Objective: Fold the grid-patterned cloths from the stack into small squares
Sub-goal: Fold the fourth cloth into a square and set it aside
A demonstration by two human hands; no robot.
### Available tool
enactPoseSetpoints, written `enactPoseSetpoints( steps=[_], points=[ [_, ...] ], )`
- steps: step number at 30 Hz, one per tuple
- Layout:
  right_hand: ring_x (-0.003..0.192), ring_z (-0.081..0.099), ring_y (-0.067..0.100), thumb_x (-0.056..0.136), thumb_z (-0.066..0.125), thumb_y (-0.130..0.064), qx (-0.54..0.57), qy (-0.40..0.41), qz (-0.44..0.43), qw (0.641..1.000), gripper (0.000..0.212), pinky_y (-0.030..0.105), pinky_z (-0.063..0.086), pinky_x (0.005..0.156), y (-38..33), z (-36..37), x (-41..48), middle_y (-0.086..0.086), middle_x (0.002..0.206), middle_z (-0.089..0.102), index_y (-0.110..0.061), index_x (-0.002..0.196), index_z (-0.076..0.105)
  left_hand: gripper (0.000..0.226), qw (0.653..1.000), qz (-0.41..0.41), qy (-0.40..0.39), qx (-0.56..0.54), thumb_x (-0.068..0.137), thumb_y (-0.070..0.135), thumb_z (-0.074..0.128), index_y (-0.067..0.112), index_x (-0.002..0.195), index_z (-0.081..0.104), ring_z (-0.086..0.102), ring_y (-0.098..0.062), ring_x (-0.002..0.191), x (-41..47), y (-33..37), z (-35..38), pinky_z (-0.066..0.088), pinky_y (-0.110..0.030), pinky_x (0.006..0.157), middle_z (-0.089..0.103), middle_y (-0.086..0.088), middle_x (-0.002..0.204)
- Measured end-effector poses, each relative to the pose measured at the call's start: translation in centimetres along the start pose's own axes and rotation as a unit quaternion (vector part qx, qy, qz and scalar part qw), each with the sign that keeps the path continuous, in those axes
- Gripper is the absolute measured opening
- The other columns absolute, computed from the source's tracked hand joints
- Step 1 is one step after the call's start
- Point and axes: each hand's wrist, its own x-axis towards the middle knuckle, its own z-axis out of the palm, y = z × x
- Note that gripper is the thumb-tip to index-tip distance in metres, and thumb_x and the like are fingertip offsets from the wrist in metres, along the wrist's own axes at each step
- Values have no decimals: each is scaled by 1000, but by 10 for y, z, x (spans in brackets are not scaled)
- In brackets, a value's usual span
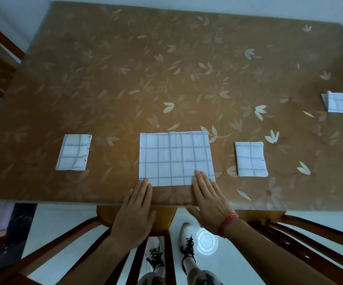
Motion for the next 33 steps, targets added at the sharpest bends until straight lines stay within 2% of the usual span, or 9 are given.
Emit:
enactPoseSetpoints(
  steps=[6, 10, 13, 16, 19, 22, 25, 29, 33],
  points=[
    [144, 20, 33, 95, 18, -60, -23, -2, 30, 999, 81, 48, 23, 114, 15, 1, -10, 19, 156, 19, 1, 146, 29, 67, 1000, -5, 1, 8, 96, 41, 33, 2, 150, 23, 12, -26, 149, 0, 3, -1, 16, -44, 116, 17, -15, 159],
    [144, 21, 33, 95, 24, -58, 2, 2, 34, 999, 78, 46, 21, 113, 14, 0, -8, 18, 156, 21, 0, 146, 31, 59, 999, -33, 15, -14, 97, 39, 32, 2, 142, 40, 27, -27, 144, 7, 11, -11, 23, -48, 117, 34, -16, 153],
    [144, 25, 30, 93, 25, -53, 62, 2, 24, 998, 70, 48, 26, 115, 19, -12, -4, 14, 155, 25, -5, 142, 38, 50, 997, -29, 46, -55, 97, 35, 33, 6, 133, 51, 37, -28, 136, 22, 22, -24, 33, -46, 113, 43, -16, 145],
    [141, 26, 27, 97, 31, -45, 146, 2, 21, 989, 53, 42, 31, 113, 26, -30, 0, 8, 155, 23, -16, 140, 38, 46, 997, 0, 58, -60, 97, 33, 32, 11, 129, 56, 41, -30, 133, 38, 36, -31, 40, -44, 104, 46, -15, 143],
    [131, 40, 27, 97, 43, -38, 239, 30, 86, 967, 46, 35, 35, 109, 30, -44, 5, 7, 145, 39, -17, 137, 48, 44, 999, 7, 31, -41, 95, 33, 36, 16, 131, 55, 45, -33, 130, 49, 42, -27, 46, -47, 98, 48, -14, 142],
    [108, 57, 23, 93, 49, -35, 336, 60, 228, 912, 36, 26, 42, 89, 36, -57, 12, 4, 116, 62, -19, 123, 60, 41, 1000, 1, 16, -22, 91, 32, 54, 18, 130, 55, 47, -35, 127, 53, 42, -21, 49, -49, 94, 49, -14, 139],
    [92, 62, 20, 86, 53, -35, 455, 24, 347, 819, 27, 29, 49, 81, 45, -66, 20, -1, 95, 70, -23, 105, 68, 44, 1000, -2, 22, -16, 85, 30, 67, 20, 127, 57, 50, -35, 125, 52, 43, -21, 49, -48, 93, 53, -12, 136],
    [75, 65, 24, 85, 56, -28, 608, 15, 402, 684, 15, 39, 58, 79, 49, -70, 30, 6, 81, 68, -18, 88, 66, 42, 999, -8, 34, -27, 86, 29, 65, 21, 127, 58, 49, -34, 126, 53, 43, -21, 47, -49, 95, 53, -11, 137],
    [67, 66, 24, 89, 56, -26, 658, -8, 429, 619, 15, 41, 58, 74, 51, -76, 36, 10, 83, 70, -13, 91, 64, 41, 999, -14, 22, -45, 91, 31, 57, 22, 131, 55, 42, -34, 132, 54, 42, -22, 42, -50, 100, 48, -11, 142]
  ],
)
